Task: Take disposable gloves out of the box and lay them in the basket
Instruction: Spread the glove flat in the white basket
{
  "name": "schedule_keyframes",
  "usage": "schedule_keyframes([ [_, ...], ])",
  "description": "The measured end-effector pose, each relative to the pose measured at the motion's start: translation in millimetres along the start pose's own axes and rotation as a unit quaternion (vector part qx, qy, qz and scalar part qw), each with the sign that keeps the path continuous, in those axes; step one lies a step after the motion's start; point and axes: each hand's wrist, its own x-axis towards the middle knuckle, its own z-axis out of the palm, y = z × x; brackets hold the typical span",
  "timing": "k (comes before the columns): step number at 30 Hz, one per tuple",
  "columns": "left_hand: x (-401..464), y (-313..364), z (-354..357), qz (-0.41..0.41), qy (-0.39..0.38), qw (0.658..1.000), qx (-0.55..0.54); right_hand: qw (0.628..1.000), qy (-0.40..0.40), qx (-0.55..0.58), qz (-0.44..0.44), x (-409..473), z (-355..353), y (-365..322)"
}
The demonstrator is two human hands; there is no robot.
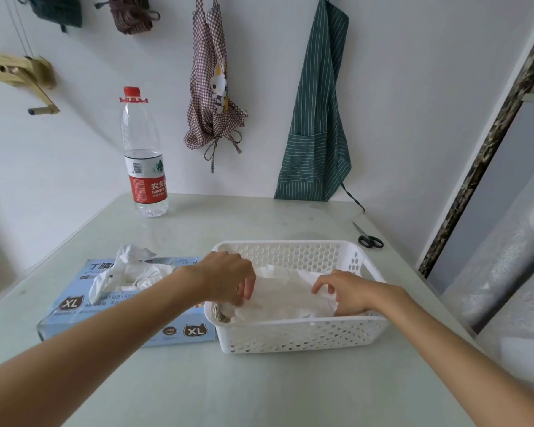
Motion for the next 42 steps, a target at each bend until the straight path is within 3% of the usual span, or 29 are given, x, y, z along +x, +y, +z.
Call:
schedule_keyframes([
  [3,-9,6,-8,0.001,-0.059,0.997,0.054,1.000,-0.013,-0.004,0.002,3,1,-1],
  [8,-1,18,-28,-0.018,0.026,0.999,0.005,0.998,0.024,0.056,-0.023,-4,-24,-1],
  [11,15,26,-3,-0.035,-0.141,0.989,0.035,0.989,-0.038,0.139,-0.044,-6,-30,-15],
  [13,22,20,18,-0.051,-0.187,0.978,0.083,0.989,-0.077,0.120,-0.035,-1,-25,-24],
  [19,28,11,34,-0.041,-0.170,0.971,0.164,0.993,-0.085,0.077,-0.008,8,1,-27],
  [24,26,7,34,-0.031,-0.145,0.977,0.156,0.995,-0.087,0.057,-0.011,10,5,-28],
  [31,-6,3,0,-0.025,0.034,0.995,0.090,0.992,-0.094,0.086,-0.007,-8,-19,-34],
  [33,-33,-15,-14,-0.050,0.089,0.993,0.062,0.998,-0.046,0.051,-0.006,-14,-32,-41],
  [37,-97,-82,-16,-0.182,0.156,0.970,0.024,0.979,0.153,0.084,-0.101,-13,-48,-102],
  [40,-132,-125,9,-0.270,0.073,0.958,-0.060,0.956,0.218,0.061,-0.185,2,-44,-181],
  [42,-142,-139,28,-0.239,0.039,0.960,-0.143,0.949,0.229,0.026,-0.217,21,-35,-224],
])
